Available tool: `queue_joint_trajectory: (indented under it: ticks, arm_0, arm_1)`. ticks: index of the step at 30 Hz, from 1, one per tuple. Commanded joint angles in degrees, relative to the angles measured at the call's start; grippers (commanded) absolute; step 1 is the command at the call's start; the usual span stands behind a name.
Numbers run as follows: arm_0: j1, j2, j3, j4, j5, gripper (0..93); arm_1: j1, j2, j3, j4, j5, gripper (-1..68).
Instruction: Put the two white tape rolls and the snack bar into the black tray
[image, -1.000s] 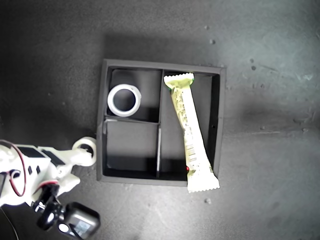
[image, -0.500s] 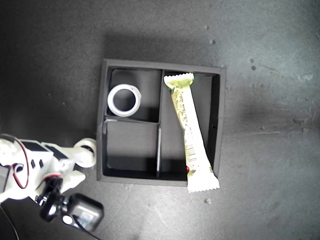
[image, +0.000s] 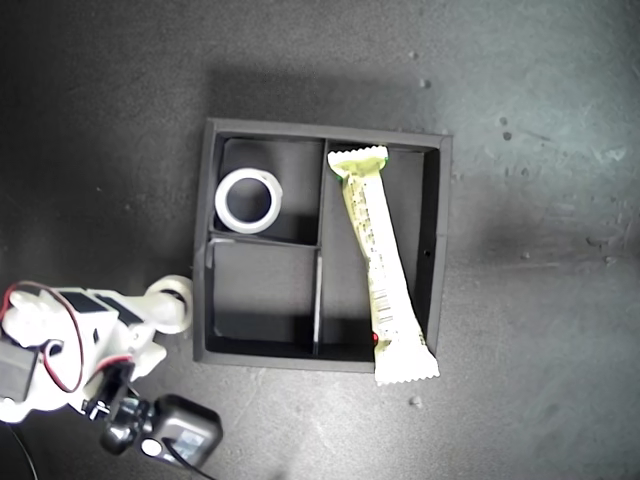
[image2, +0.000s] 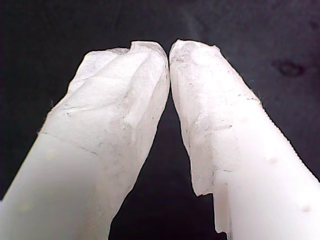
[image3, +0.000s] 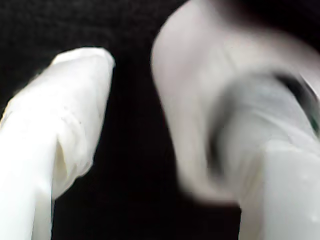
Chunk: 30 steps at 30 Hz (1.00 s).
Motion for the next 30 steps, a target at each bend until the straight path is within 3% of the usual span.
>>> queue_joint_trajectory:
  ticks: [1,7,12,14,17,22,25,30]
  arm_0:
    - [-1.1,1.7,0.2,1.5,0.4,15.4]
    - [-2.0,2.3,2.3,0.5,0.4,15.4]
    - [-3.0,2.2,2.0,0.1,0.0,0.5]
    - [-3.7,4.2,2.2,0.9,0.1,0.0]
    - [-4.5,9.6,-1.9,9.2,2.1,0.0]
    - [-6.1,12.5,-24.7,32.8,9.1,0.0]
    - [-7.3,6.0,-44.0,43.2,14.6,0.0]
    - [-9.0,-15.3,-76.5,51.8,22.7,0.0]
  arm_1:
    - [-0.5,1.6,-0.5,-0.9,-0.7,-0.2]
    - [-1.0,1.6,-0.8,-0.9,-0.9,-0.2]
    - [-1.4,1.6,-0.4,-1.0,-0.6,-0.2]
    - [-2.2,1.6,0.7,-1.7,0.6,-0.2]
    - [-2.6,2.9,4.1,-3.7,4.8,-0.2]
    - [-1.1,19.2,20.8,-11.7,16.4,-0.4]
    - [-1.7,38.1,38.0,-21.3,22.4,-0.4]
    - [-3.2,65.1,66.2,-34.3,26.6,-0.5]
